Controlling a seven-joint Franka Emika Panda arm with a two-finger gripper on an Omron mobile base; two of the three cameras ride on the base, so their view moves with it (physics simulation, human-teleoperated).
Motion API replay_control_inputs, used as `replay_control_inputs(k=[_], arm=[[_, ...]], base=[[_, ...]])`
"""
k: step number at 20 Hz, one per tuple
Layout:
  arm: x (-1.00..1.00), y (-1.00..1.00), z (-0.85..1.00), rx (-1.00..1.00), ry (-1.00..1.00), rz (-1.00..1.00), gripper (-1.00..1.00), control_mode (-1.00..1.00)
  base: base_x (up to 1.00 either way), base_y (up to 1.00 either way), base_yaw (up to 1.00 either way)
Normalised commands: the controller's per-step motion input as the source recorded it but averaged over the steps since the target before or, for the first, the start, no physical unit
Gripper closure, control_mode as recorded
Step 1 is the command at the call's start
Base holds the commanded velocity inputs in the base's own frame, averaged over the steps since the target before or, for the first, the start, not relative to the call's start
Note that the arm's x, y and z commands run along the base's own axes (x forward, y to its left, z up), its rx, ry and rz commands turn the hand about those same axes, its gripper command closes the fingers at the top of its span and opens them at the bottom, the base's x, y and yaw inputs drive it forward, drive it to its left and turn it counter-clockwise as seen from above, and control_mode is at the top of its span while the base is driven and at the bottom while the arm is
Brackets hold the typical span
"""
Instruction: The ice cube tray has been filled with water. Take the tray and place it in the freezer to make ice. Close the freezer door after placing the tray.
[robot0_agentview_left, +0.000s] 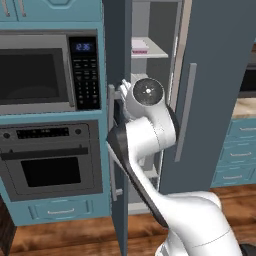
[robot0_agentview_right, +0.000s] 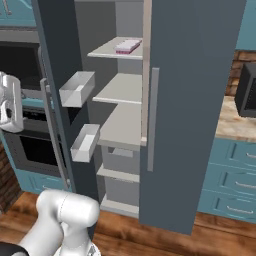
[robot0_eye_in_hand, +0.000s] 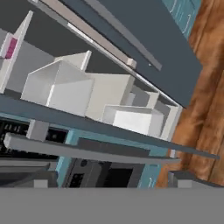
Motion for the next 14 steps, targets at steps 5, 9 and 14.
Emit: replay_control_inputs(k=[5,9,14], arm=[[0.08,0.55,-0.63,-0.35,0.43,0.19,-1.00,-1.00],[0.31,0.46,-0.67,-0.48,0.39,0.10,-1.00,-1.00],[0.27,0.36,-0.77,-0.54,0.17,0.06,-1.00,-1.00]], base=[[0.00,0.00,0.00],[0.00,0.00,0.00],[0.00,0.00,0.00]])
